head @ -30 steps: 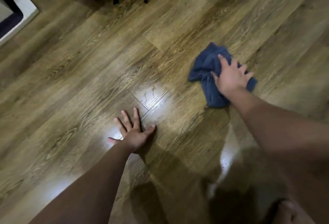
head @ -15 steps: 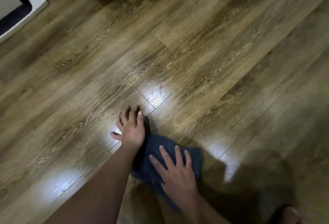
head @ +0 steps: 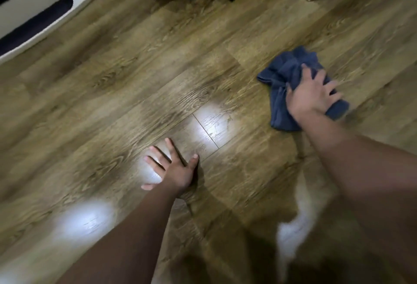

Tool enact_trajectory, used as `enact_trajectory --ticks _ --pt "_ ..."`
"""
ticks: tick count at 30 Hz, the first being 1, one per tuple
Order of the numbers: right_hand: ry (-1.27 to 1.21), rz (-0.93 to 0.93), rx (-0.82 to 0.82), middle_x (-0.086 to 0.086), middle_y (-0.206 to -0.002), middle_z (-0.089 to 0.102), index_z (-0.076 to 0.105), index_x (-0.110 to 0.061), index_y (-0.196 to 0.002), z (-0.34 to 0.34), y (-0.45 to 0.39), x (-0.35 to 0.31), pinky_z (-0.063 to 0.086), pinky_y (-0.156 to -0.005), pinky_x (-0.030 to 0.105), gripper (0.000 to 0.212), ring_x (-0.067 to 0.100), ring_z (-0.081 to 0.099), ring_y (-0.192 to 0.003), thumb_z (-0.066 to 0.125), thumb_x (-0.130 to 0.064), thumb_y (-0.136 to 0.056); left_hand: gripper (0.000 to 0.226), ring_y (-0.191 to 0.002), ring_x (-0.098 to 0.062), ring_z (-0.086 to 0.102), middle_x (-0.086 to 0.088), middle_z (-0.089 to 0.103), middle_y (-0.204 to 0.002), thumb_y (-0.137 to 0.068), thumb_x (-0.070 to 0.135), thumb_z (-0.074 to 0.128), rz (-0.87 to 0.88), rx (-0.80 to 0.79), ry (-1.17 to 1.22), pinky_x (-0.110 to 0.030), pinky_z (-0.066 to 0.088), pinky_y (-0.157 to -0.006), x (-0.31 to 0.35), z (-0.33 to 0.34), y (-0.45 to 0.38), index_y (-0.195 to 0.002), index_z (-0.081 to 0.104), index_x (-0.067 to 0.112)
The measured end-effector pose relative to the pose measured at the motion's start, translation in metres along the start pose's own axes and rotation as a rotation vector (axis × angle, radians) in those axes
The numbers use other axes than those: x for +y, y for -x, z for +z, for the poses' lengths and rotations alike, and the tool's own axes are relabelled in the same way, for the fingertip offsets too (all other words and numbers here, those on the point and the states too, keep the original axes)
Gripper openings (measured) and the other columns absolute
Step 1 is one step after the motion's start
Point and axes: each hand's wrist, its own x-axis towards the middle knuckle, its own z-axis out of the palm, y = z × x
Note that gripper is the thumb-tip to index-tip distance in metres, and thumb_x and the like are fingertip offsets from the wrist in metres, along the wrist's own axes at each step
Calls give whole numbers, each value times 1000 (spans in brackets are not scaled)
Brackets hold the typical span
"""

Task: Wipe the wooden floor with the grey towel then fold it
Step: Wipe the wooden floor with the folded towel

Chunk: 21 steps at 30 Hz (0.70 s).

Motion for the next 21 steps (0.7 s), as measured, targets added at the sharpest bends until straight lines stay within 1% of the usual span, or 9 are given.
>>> enact_trajectory --ticks 2,5,7,9,11,13,15,19,21 --pt "-1 -50 58 15 -151 39 34 -33 -153 1 29 -19 26 -104 69 70 51 36 -129 49 -64 -92 93 -140 -21 -46 20 -67 -124 -68 98 24 13 -13 -9 -84 -12 -93 1 1 1 -124 -43 67" --pt "-28 -225 71 12 -147 47 42 -33 -149 10 104 -54 31 -103 63 73 46 44 -122 56 -66 -85 91 -140 -20 -46 15 -59 -139 -80 89 31 -13 -39 -7 -83 -12 -96 6 0 4 -132 -38 63" --pt "-27 -412 17 9 -147 50 46 -35 -147 19 161 -82 32 -104 62 74 46 47 -122 63 -65 -81 83 -143 -20 -42 13 -47 -152 -89 76 33 -48 -34 27 -82 -13 -100 10 1 4 -140 -30 62" --pt "-13 -630 -25 7 -145 52 50 -36 -143 29 203 -102 34 -103 62 73 45 49 -121 72 -60 -78 71 -145 -21 -38 10 -41 -157 -95 61 26 -83 -45 42 -81 -12 -101 12 1 2 -148 -20 56" --pt "-8 -769 -12 4 -143 53 50 -38 -141 34 202 -108 36 -98 58 74 40 51 -114 77 -54 -74 66 -144 -21 -40 10 -42 -156 -98 53 22 -102 -38 25 -81 -13 -101 13 1 1 -153 -14 50" --pt "23 -832 15 0 -144 49 43 -43 -145 30 168 -98 33 -93 51 75 36 50 -111 73 -53 -76 69 -144 -20 -39 11 -42 -156 -97 44 25 -94 -13 40 -81 -13 -101 14 2 1 -150 -17 55" --pt "72 -746 36 1 -147 43 33 -45 -149 26 117 -80 33 -96 51 76 37 48 -117 67 -53 -82 73 -146 -21 -37 10 -39 -158 -95 41 29 -76 0 56 -81 -13 -101 14 1 3 -143 -22 62" --pt "-14 -268 85 15 -144 45 39 -36 -147 2 2 -31 28 -104 65 66 46 43 -126 63 -53 -88 72 -147 -23 -34 10 -39 -158 -97 48 31 -78 -21 61 -82 -12 -100 12 -2 3 -137 -26 66" --pt "-7 -150 78 19 -143 44 40 -33 -147 -4 -20 -21 28 -104 67 65 48 41 -125 60 -57 -90 72 -147 -24 -35 10 -40 -157 -99 50 31 -79 -17 44 -82 -11 -100 13 -2 3 -135 -29 67"
